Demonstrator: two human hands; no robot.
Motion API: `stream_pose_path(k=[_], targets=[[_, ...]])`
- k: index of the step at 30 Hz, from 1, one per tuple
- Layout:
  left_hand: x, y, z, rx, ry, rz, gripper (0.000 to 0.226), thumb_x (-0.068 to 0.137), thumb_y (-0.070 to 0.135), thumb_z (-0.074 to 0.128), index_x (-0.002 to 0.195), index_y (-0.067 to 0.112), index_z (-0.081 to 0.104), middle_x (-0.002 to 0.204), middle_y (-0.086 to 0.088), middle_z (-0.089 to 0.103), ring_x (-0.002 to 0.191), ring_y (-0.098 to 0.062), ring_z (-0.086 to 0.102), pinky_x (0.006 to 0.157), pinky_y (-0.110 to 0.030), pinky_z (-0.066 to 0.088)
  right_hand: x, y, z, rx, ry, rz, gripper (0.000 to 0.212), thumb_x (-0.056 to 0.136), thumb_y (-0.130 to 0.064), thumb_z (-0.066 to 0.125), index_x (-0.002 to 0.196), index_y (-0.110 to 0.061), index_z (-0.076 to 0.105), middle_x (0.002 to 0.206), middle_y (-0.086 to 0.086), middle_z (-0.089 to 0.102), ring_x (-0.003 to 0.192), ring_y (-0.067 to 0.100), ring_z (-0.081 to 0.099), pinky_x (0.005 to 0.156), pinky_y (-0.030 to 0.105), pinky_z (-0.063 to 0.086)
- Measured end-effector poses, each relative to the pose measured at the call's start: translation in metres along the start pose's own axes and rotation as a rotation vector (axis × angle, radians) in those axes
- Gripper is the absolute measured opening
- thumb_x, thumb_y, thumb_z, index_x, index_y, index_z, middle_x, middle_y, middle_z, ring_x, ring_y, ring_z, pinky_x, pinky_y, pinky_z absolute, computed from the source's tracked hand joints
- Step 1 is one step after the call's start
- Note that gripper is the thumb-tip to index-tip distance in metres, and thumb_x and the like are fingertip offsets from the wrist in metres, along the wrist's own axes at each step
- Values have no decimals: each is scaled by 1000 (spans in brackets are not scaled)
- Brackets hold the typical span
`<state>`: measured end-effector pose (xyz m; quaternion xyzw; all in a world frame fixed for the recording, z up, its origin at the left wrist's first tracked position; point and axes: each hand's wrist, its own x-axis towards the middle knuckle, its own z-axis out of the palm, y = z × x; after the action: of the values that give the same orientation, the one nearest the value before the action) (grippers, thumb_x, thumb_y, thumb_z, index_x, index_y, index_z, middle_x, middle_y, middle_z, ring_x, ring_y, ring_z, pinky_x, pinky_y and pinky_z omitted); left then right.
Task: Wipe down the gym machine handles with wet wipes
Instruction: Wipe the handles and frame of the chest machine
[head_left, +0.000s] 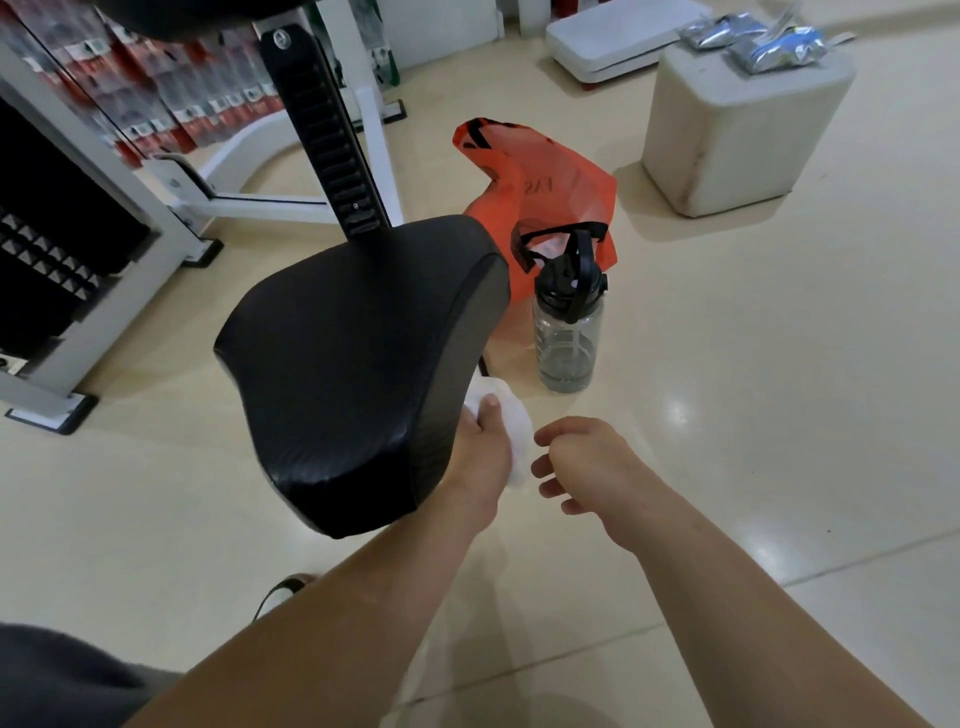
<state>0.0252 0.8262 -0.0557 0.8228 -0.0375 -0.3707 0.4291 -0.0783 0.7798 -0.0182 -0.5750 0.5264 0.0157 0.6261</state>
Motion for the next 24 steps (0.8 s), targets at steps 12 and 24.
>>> stream_pose_path(k=[12, 24], targets=[[3, 19, 10, -6, 124, 2, 51, 112, 38, 28, 146, 2, 41, 146, -19, 51, 132, -36, 52, 105, -44, 42, 2, 10, -13, 64, -20, 48, 28, 92, -5, 37, 104, -20, 58, 114, 17, 69, 84, 26, 64, 73, 36, 47], [-7, -65, 25, -11, -64, -12, 29, 110, 26, 30, 108, 0, 44, 87, -2, 55, 75, -15, 50, 57, -22, 41, 9, -1, 1, -27, -50, 18, 24, 99, -9, 46, 113, -4, 66, 107, 18, 74, 93, 31, 73, 75, 37, 51]])
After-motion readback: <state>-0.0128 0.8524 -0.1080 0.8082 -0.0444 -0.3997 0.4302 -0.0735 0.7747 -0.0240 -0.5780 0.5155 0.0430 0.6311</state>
